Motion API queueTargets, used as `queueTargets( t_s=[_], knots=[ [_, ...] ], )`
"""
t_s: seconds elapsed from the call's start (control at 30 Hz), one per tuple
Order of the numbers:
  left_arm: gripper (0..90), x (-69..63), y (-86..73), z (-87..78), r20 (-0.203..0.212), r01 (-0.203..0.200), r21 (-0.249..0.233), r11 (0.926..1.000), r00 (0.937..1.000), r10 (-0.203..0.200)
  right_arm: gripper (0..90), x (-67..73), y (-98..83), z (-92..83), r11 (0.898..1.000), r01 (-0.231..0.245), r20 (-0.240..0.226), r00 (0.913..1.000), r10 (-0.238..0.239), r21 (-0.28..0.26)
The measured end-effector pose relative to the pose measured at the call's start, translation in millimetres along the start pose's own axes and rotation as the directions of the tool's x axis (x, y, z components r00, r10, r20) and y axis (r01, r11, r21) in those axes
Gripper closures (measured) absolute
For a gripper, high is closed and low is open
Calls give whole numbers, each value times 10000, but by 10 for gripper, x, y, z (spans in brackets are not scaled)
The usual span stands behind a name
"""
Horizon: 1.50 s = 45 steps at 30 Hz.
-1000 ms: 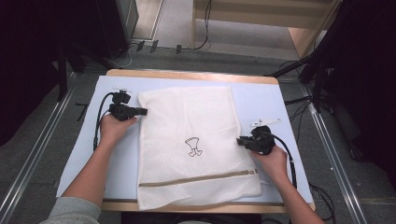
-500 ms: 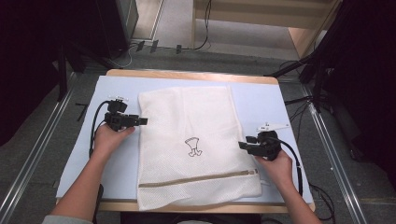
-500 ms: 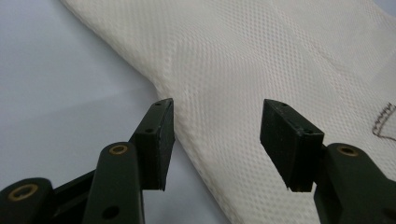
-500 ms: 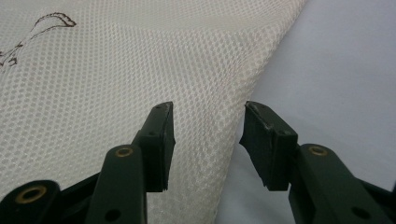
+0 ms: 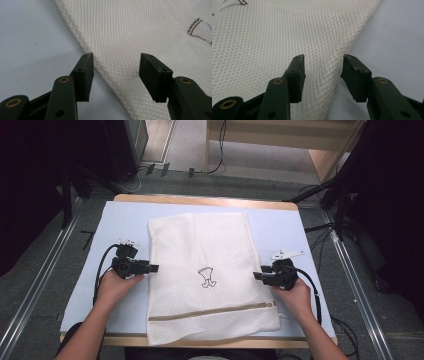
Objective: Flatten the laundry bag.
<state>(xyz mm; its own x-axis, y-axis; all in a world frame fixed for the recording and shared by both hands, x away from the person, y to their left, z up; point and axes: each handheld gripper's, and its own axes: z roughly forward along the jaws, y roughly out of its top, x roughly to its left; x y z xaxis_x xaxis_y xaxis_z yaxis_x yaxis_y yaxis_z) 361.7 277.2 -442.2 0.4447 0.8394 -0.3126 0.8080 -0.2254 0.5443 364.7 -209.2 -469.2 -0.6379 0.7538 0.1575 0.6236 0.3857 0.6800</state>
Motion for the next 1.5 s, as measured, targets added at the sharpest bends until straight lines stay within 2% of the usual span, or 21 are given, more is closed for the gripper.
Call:
queueTargets(
  t_s=[0.07,0.2,0.23,0.27,0.3,0.33,0.4,0.43,0.47,0.5,0.53,0.6,0.63,0.8,0.93,1.1,1.23,1.3,1.37,1.5],
  knots=[
    [464,1,-30,27,-22,94,49,9999,10000,-94,547,-12,12,43,9999,37,-23,10000,-37,169],
    [481,-34,-55,58,-142,0,-144,9999,9999,-2,594,-28,38,79,9998,-13,-54,10000,14,186],
    [544,-52,-67,73,-65,-98,-195,9998,9999,97,636,-36,47,86,9998,76,0,10000,-76,187],
    [566,-52,-67,73,-65,-98,-195,9998,9999,97,636,-36,47,86,9998,76,0,10000,-76,187],
    [600,-70,-73,83,-76,-231,-138,9996,9997,230,696,-30,54,93,9997,29,41,10000,-30,238],
    [661,-70,-73,83,-76,-231,-138,9996,9997,230,696,-30,54,93,9997,29,41,10000,-30,238],
    [690,-84,-76,101,39,-209,-75,9998,9998,209,752,-17,75,105,9995,50,164,9998,-55,307],
    [792,-82,-73,107,138,-205,16,9998,9997,205,812,1,87,119,9994,123,164,9998,-128,333],
    [792,-79,-69,111,184,-204,84,9998,9996,203,812,1,87,119,9994,123,164,9998,-128,333],
    [847,-69,-58,110,288,-227,207,9995,9993,221,835,21,108,127,9989,24,166,9999,-32,467],
    [857,-64,-50,108,346,-227,236,9995,9992,219,843,18,117,127,9987,41,164,9999,-49,515],
    [862,-51,-15,54,407,-307,18,9995,9987,306,847,14,133,128,9982,-122,143,9998,113,592],
    [868,-19,11,11,509,-241,-248,9994,9984,253,849,-2,156,120,9979,-253,57,9997,250,594],
    [870,104,119,7,556,-9,-367,9993,9984,30,847,-22,194,124,9993,-278,50,9996,277,255],
    [870,269,314,52,328,90,-640,9979,9994,-69,847,-23,284,237,9991,-413,200,9989,413,9],
    [870,401,460,119,315,183,-735,9971,9994,-160,847,-46,359,340,9989,-468,280,9985,470,-55],
    [869,495,547,180,281,381,-757,9964,9990,-360,845,-86,426,395,9984,-563,308,9979,566,-89],
    [868,523,582,204,173,296,-783,9965,9994,-284,842,-137,474,447,9975,-628,332,9974,638,-308],
    [867,575,622,237,182,328,-894,9955,9993,-313,835,-176,503,478,9966,-791,265,9965,797,-238],
    [864,629,663,284,192,421,-846,9955,9990,-407,831,-222,541,522,9964,-773,284,9965,783,-345]
  ],
)
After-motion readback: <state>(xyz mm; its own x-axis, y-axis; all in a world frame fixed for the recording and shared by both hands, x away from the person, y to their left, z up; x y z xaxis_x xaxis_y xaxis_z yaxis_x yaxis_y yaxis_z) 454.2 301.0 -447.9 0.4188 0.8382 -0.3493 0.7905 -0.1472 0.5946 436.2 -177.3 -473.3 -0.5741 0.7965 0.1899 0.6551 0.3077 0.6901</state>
